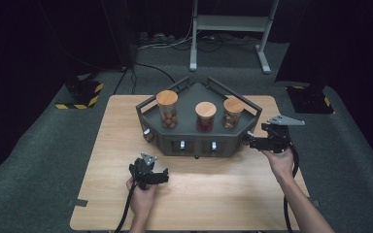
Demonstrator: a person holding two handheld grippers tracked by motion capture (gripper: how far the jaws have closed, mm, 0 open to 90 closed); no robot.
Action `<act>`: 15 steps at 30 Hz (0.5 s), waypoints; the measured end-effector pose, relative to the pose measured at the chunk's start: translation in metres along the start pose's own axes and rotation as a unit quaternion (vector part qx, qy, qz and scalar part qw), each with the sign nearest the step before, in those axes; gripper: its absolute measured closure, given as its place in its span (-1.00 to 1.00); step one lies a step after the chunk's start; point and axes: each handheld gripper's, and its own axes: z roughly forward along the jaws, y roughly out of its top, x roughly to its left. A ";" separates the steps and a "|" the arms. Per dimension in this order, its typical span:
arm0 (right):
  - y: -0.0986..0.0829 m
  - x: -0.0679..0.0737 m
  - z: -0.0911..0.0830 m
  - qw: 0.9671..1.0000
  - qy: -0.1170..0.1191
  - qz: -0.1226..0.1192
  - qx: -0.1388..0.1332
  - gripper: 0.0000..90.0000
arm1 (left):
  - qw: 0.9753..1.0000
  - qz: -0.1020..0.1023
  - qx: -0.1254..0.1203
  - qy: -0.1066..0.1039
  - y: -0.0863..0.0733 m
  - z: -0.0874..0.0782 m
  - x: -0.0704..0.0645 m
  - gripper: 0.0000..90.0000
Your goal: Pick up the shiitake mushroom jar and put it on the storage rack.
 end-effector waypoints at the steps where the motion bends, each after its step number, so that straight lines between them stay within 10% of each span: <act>1: 0.000 0.000 -0.001 1.000 0.000 0.001 0.000 -0.74 | 1.000 0.000 0.000 0.000 0.000 0.000 0.000 -0.94; 15: -0.009 0.001 -0.003 1.000 0.002 0.001 -0.002 -0.75 | 1.000 0.000 0.000 0.000 0.000 0.000 0.000 -0.94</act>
